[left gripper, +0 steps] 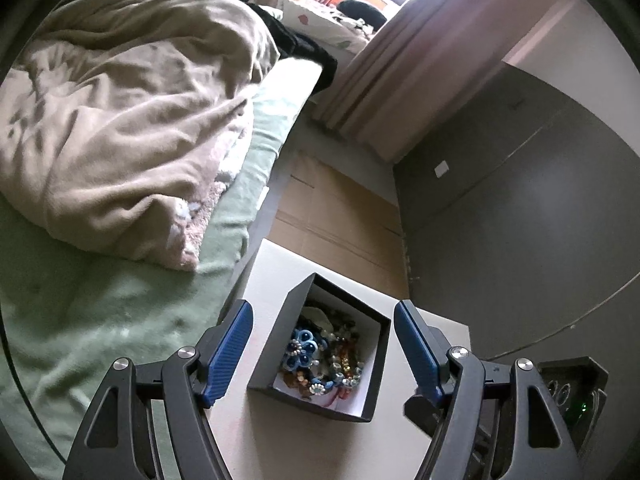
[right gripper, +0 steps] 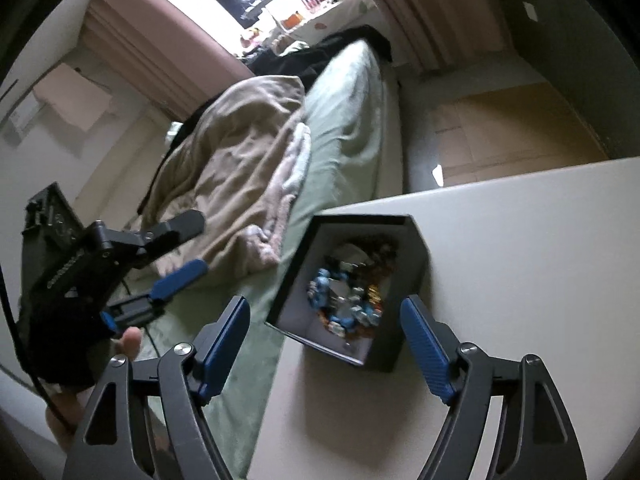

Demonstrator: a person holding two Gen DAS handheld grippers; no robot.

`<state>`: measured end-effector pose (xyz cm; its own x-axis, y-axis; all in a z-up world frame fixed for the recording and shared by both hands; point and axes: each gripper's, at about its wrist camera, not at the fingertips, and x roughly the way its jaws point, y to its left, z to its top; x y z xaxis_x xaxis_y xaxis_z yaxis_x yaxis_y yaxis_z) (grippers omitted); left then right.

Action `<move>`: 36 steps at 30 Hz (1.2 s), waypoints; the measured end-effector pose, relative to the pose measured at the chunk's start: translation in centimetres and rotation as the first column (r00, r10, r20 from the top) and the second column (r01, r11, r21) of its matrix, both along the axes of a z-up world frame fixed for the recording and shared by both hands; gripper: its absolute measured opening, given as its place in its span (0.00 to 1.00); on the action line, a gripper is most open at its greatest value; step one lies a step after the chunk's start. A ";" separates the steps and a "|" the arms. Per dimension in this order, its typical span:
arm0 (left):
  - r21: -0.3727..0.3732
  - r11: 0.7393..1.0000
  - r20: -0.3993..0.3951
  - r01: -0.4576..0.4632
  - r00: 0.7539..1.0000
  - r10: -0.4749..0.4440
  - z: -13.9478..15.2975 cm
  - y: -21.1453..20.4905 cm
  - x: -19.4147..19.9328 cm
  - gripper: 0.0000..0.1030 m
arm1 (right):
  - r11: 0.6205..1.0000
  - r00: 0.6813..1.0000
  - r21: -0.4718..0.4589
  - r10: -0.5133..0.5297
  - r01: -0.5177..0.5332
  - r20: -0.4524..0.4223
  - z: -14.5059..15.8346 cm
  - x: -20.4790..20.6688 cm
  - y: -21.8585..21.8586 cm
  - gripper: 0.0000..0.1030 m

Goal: Organize jewelry

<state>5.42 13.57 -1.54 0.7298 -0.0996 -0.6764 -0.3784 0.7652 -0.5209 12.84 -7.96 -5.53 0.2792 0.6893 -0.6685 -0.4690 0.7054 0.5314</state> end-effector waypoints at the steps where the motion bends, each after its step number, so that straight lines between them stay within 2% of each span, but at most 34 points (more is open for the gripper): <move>1: 0.009 1.000 -0.005 0.002 1.000 -0.002 0.0 -0.2 0.0 0.71 | 1.000 1.000 -0.013 -0.013 0.013 0.009 0.1 0.0 -0.4 0.77; 4: 0.043 0.999 -0.021 0.012 1.000 -0.011 -0.1 -1.1 -0.1 0.71 | 0.999 0.999 -0.025 -0.037 0.037 0.022 0.5 -0.3 -2.0 0.85; 8: 0.092 0.995 -0.036 0.042 0.999 -0.039 0.0 -2.9 -0.2 0.71 | 0.997 0.996 -0.022 -0.068 0.069 0.051 1.8 -0.7 -4.1 0.88; 10: 0.131 0.989 -0.047 0.064 0.997 -0.058 0.0 -4.1 -0.2 0.71 | 0.996 0.994 -0.017 -0.086 0.087 0.068 2.4 -1.0 -5.2 0.94; 12: 0.172 0.980 -0.060 0.101 0.994 -0.092 0.0 -5.6 -0.2 0.72 | 0.994 0.992 -0.013 -0.105 0.106 0.077 2.9 -1.0 -6.3 0.95; 13: 0.192 0.975 -0.069 0.113 0.992 -0.102 0.0 -6.1 -0.2 0.74 | 0.993 0.990 -0.012 -0.114 0.115 0.079 3.1 -1.1 -6.8 0.95; 15: 0.248 0.956 -0.102 0.156 0.986 -0.135 0.1 -7.9 -0.3 0.85 | 0.991 0.988 -0.010 -0.132 0.134 0.083 3.3 -1.1 -7.8 1.00; 17: 0.249 0.944 -0.092 0.217 0.975 -0.200 0.4 -9.6 -0.6 0.87 | 0.987 0.984 -0.018 -0.155 0.157 0.086 3.5 -1.1 -8.5 1.00; 19: 0.256 0.936 -0.083 0.241 0.970 -0.227 0.8 -10.8 -0.9 0.90 | 0.985 0.982 -0.022 -0.171 0.173 0.085 3.7 -1.1 -9.1 1.00; 21: 0.280 0.929 -0.069 0.241 0.970 -0.231 1.2 -11.9 -1.3 0.95 | 0.982 0.979 -0.021 -0.183 0.186 0.087 3.8 -1.1 -9.7 1.00; 27: 0.328 0.922 -0.046 0.206 0.978 -0.202 2.0 -12.9 -1.6 0.95 | 0.978 0.973 -0.051 -0.195 0.203 0.123 4.4 -1.5 -11.4 1.00; 32: 0.382 0.909 0.004 0.166 0.983 -0.181 2.9 -13.6 -2.2 1.00 | 0.977 0.968 -0.027 -0.208 0.214 0.141 5.4 -1.5 -13.2 1.00; 36: 0.406 0.898 0.016 0.171 0.981 -0.194 3.3 -14.4 -2.5 1.00 | 0.977 0.966 -0.041 -0.198 0.208 0.168 6.1 -1.9 -14.4 1.00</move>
<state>2.92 -0.86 1.73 0.7621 0.0367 -0.6464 -0.1918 0.9664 -0.1712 10.95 -22.37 0.58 0.5174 0.5684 -0.6397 -0.3894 0.8221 0.4154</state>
